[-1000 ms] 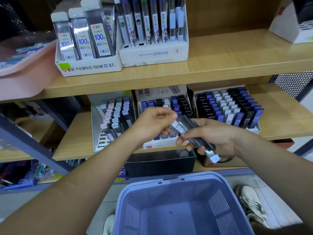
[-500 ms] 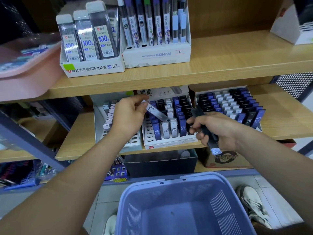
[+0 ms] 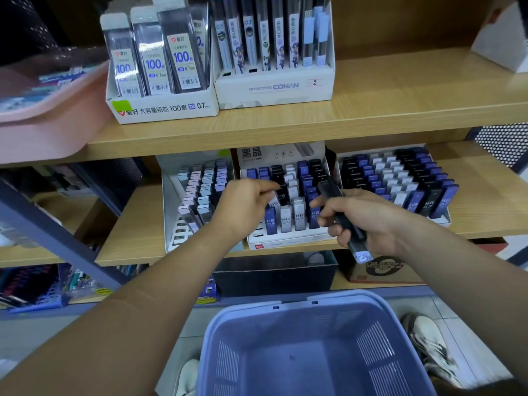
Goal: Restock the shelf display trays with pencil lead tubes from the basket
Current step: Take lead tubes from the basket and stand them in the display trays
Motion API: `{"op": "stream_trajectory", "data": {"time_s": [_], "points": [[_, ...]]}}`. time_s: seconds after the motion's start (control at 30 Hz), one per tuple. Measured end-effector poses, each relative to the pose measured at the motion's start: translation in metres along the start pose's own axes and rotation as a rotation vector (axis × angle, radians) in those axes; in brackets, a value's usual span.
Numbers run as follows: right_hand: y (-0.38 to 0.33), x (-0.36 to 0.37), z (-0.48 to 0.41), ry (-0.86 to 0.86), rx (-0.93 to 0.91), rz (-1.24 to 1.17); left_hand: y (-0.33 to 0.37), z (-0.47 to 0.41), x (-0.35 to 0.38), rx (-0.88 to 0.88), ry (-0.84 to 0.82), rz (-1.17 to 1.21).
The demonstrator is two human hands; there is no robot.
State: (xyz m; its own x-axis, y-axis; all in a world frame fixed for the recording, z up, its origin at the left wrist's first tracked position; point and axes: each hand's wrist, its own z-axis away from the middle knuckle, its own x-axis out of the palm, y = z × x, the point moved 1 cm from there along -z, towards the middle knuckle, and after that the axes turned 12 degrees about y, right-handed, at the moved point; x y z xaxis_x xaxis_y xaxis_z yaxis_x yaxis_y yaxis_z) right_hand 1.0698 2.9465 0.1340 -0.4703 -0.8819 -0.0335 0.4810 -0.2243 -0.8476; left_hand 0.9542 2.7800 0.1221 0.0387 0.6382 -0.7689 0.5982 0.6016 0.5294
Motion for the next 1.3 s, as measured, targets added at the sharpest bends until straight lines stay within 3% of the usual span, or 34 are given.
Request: {"op": "stream_trajectory", "data": {"time_s": [0.3, 0.37, 0.53, 0.6, 0.7, 0.77, 0.83, 0.9, 1.0, 1.13, 1.3], "points": [[-0.001, 0.001, 0.002, -0.007, 0.024, -0.028, 0.006, -0.005, 0.008, 0.027, 0.001, 0.020], [0.000, 0.002, 0.002, -0.013, 0.028, -0.039, 0.005, -0.006, 0.011, 0.101, 0.031, -0.037], [0.000, 0.005, 0.002, -0.062, 0.050, -0.124, 0.000, -0.005, 0.022, 0.220, -0.116, -0.223], [0.001, 0.006, 0.003, -0.075, 0.081, -0.190, 0.009, -0.005, 0.016, 0.245, -0.103, -0.269], [0.001, 0.009, 0.003, -0.057, 0.088, -0.350, 0.034, 0.001, -0.002, 0.036, -0.068, -0.059], [-0.001, 0.010, 0.003, -0.016, 0.061, -0.470, 0.052, 0.011, -0.009, -0.243, -0.259, 0.267], [-0.002, 0.012, 0.003, 0.028, 0.036, -0.553, 0.064, 0.025, -0.008, -0.375, -0.467, 0.431], [-0.003, 0.016, 0.005, 0.039, 0.030, -0.623, 0.067, 0.036, -0.001, -0.382, -0.473, 0.478], [-0.002, 0.019, 0.006, 0.029, 0.022, -0.684, 0.065, 0.037, 0.002, -0.336, -0.317, 0.396], [-0.003, 0.017, 0.008, 0.075, -0.039, -0.563, 0.061, 0.035, -0.010, -0.230, -0.340, 0.253], [-0.001, 0.026, 0.013, 0.085, -0.008, -0.552, 0.057, 0.036, -0.027, -0.244, -0.333, 0.314]]}}
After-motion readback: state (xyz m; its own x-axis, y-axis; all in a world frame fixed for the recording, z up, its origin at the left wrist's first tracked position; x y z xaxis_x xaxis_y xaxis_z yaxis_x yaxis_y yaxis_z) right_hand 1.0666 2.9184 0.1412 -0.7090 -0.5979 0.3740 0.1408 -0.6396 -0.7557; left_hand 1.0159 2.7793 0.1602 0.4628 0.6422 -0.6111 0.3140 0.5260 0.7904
